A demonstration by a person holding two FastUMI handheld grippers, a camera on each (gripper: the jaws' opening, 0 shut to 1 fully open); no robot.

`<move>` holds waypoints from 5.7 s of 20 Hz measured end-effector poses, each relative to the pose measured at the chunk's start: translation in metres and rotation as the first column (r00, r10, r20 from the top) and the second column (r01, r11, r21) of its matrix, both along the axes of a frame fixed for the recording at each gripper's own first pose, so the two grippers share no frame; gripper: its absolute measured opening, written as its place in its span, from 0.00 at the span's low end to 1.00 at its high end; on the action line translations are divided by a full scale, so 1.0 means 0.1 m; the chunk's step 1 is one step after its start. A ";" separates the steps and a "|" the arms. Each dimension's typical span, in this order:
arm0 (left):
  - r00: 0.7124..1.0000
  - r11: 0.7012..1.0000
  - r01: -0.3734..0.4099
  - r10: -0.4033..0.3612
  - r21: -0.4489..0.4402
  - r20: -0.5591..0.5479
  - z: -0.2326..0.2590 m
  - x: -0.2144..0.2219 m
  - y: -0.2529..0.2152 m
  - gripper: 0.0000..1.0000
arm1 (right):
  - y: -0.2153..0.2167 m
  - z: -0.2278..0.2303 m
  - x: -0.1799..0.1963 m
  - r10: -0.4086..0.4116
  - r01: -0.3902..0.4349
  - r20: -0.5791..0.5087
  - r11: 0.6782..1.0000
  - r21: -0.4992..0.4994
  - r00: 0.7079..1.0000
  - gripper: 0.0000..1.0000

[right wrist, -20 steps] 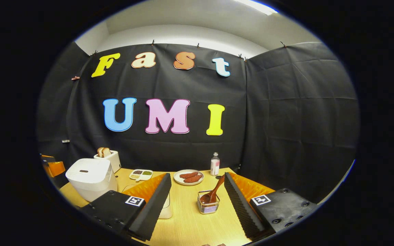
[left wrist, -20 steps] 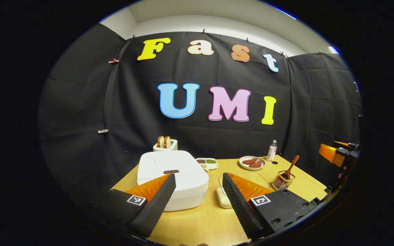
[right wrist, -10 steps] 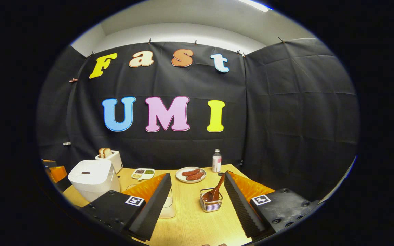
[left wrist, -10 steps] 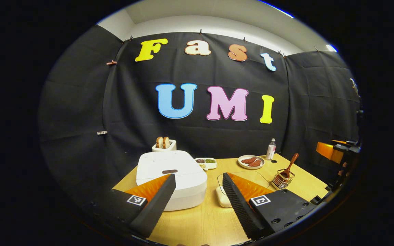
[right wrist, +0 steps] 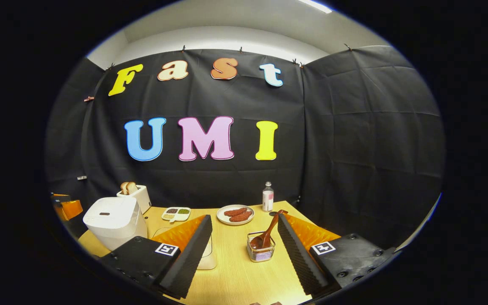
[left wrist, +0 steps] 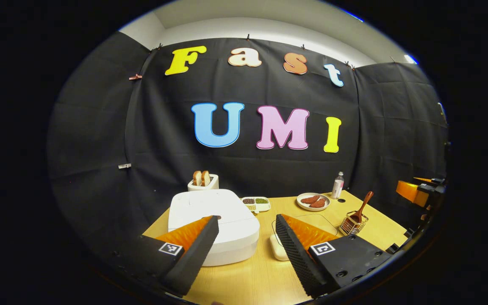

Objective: Close the left gripper, press the button to open the rice cooker; take a wooden spoon from the chopstick holder with the right hand, scoop a spoonful of rice and pour it into the rice cooker, then put the wooden spoon back into the chopstick holder.

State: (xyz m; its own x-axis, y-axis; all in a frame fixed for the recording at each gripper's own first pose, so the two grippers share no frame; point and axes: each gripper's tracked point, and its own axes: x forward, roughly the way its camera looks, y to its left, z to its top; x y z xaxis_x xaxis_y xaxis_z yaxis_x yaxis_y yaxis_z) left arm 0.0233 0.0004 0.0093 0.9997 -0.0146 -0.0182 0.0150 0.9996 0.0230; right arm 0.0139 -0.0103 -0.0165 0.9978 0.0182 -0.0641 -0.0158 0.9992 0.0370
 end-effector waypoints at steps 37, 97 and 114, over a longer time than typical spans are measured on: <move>0.916 0.973 -0.128 0.043 -0.190 -0.400 -0.85 1.73 0.92 0.10 | -0.20 -0.75 0.21 0.064 -0.066 -0.221 0.998 -0.002 0.973 0.98; 0.930 0.952 -0.307 0.296 -0.017 -0.216 -0.71 0.13 -1.02 0.97 | -0.56 -2.12 2.59 0.248 -0.133 -0.438 0.952 0.277 0.864 0.43; 0.967 0.983 -0.178 0.168 -0.035 -0.193 -0.74 0.08 -0.72 0.96 | -0.48 -0.81 2.38 0.149 -0.064 -0.310 0.961 0.269 0.939 0.20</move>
State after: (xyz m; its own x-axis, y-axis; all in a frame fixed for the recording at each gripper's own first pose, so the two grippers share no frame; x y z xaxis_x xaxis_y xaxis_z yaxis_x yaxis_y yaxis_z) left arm 0.0310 -0.0720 -0.0644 0.9656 0.1528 -0.2103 -0.1595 0.9871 -0.0152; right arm 0.2517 -0.0580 -0.0980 0.9142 0.1810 -0.3625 -0.0661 0.9493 0.3073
